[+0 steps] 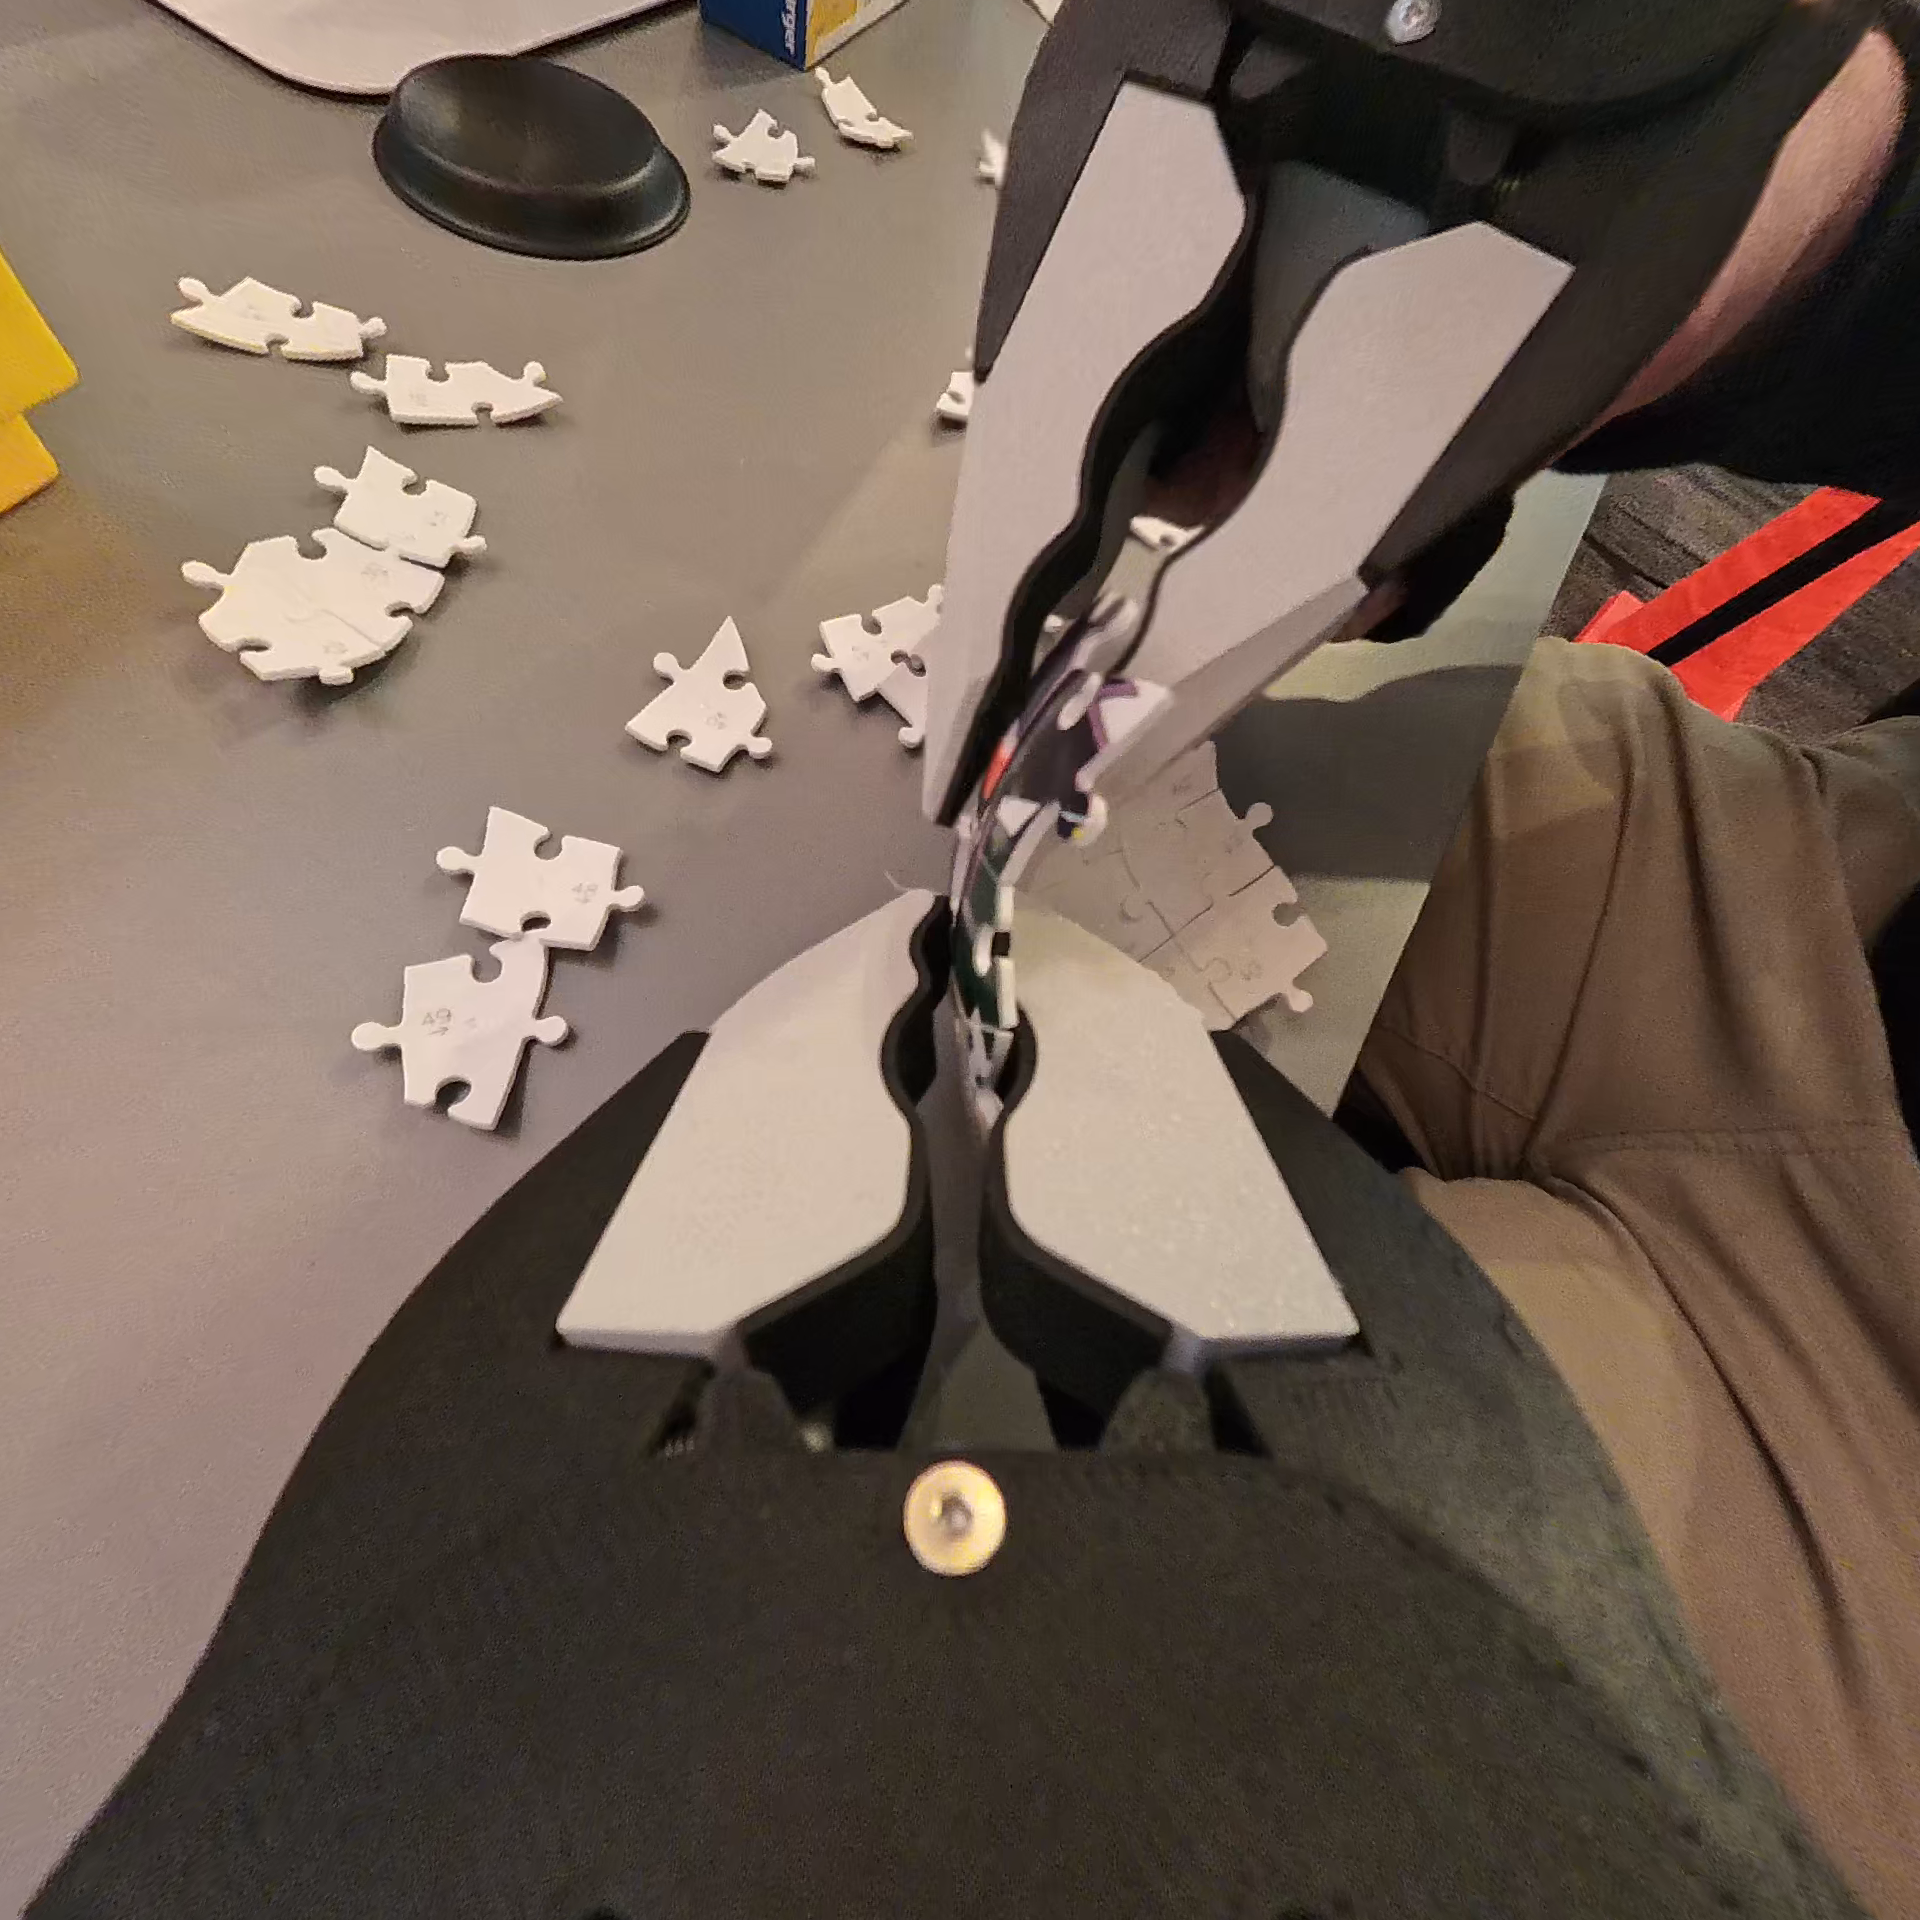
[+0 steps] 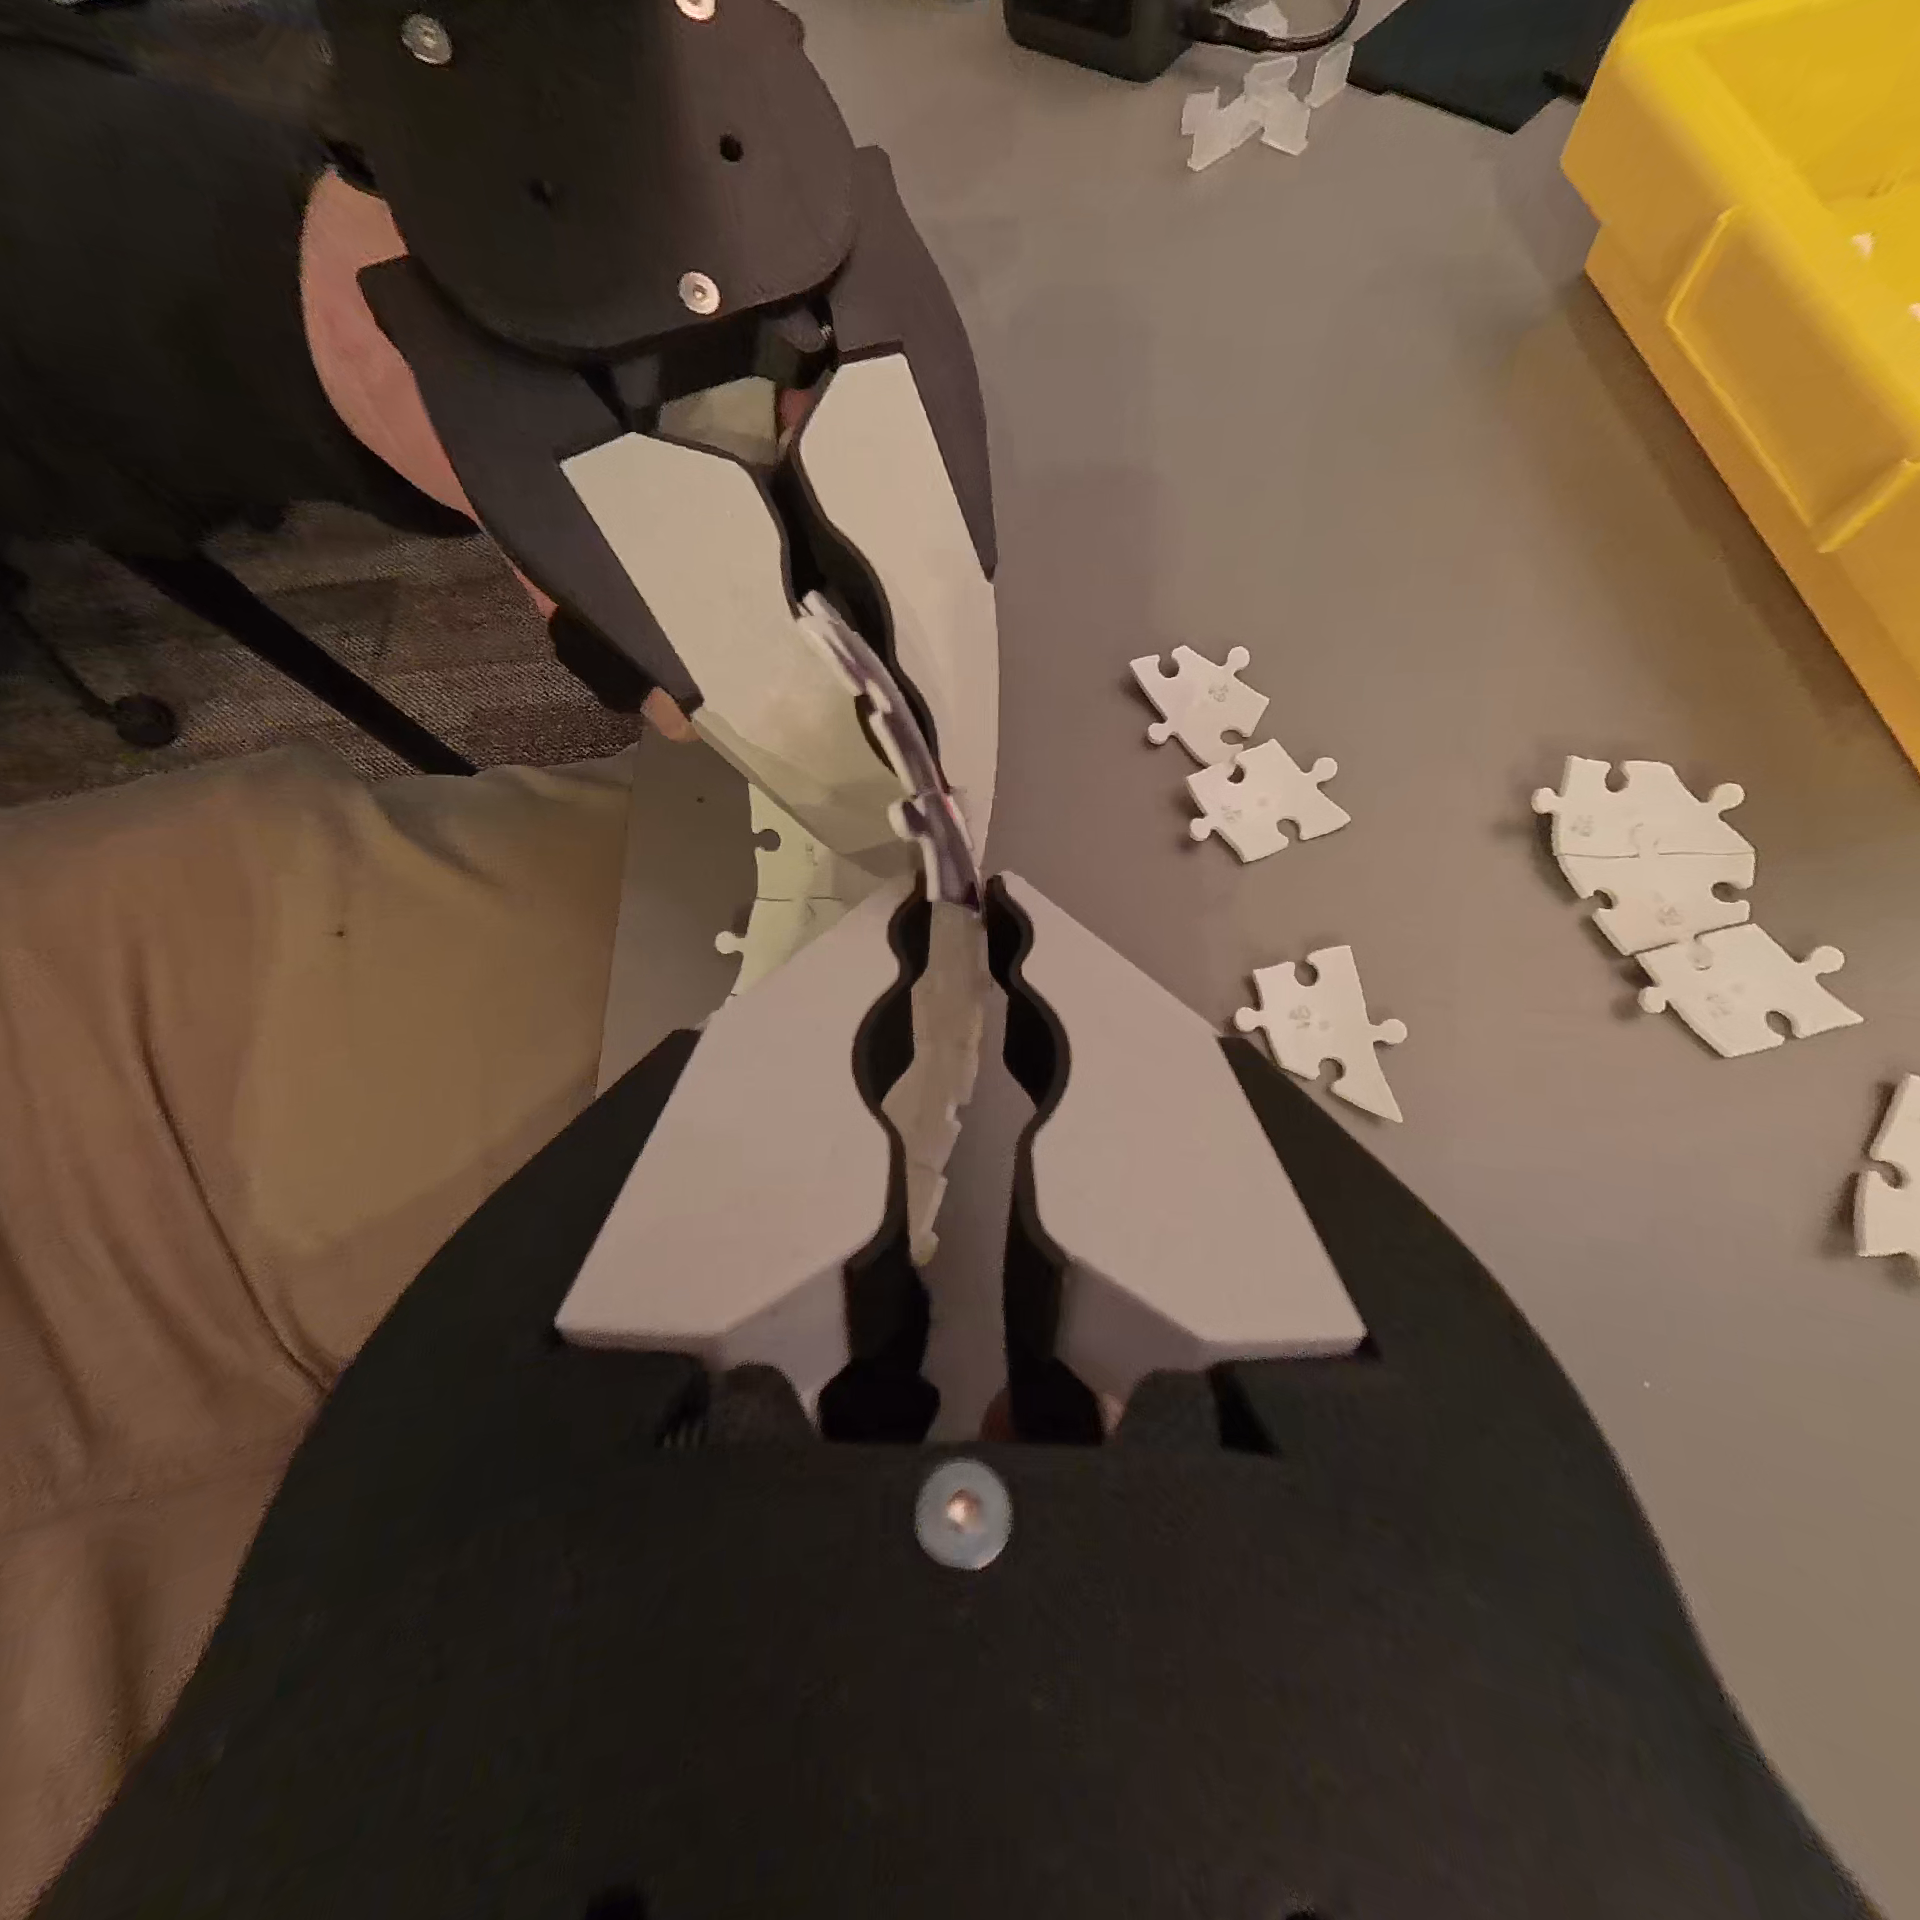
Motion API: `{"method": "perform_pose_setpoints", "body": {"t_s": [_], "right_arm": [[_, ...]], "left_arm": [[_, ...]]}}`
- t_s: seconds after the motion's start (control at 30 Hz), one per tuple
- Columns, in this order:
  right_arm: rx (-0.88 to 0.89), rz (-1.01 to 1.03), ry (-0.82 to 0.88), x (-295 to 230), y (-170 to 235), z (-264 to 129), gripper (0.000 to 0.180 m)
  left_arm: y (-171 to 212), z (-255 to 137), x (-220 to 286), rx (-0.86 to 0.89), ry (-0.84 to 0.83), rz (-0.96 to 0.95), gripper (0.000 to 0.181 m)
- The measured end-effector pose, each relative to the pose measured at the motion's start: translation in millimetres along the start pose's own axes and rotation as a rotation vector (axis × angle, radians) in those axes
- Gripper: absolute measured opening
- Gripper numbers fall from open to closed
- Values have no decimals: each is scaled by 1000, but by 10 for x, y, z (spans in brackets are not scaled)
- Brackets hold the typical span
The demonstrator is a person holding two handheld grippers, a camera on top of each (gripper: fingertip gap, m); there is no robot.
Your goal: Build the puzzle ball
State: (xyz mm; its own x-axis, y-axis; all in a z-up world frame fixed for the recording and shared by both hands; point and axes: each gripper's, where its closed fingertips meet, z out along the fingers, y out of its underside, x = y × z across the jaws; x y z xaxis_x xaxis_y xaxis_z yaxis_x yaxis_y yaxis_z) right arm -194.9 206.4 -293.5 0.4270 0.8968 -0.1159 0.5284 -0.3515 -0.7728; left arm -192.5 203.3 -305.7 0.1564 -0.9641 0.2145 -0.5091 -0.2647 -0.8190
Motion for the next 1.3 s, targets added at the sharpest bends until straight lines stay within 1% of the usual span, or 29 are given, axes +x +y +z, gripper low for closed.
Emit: {"method": "perform_pose_setpoints", "body": {"t_s": [0.1,0.13,0.17,0.47,0.63,0.77,0.93,1.0,1.1,1.3], "right_arm": [[18,-21,-7,-13,-35,-28,8],[27,-16,-8,-6,-48,-41,2],[33,-14,-10,1,-55,-48,1],[54,14,-23,7,-58,-32,0],[50,-22,-10,-2,-46,-23,1],[45,-63,-7,-27,-34,-6,1],[49,-48,-10,-15,-32,2,0],[56,-40,-14,-12,-40,-7,0],[55,-39,-17,-15,-41,-7,0],[59,-29,-7,10,-39,-18,1]], "left_arm": [[5,-4,1,0,4,-3,3],[10,-3,-1,-5,3,-3,4],[4,-3,4,-2,6,-4,3],[2,-12,12,-7,11,2,3],[16,-5,11,-14,18,-16,3],[38,-16,35,-14,59,-57,4],[6,-21,24,3,53,-59,18],[-16,-54,3,18,45,-59,16],[-72,-96,1,48,52,-66,6],[-73,-71,-10,36,36,-59,3]]}}
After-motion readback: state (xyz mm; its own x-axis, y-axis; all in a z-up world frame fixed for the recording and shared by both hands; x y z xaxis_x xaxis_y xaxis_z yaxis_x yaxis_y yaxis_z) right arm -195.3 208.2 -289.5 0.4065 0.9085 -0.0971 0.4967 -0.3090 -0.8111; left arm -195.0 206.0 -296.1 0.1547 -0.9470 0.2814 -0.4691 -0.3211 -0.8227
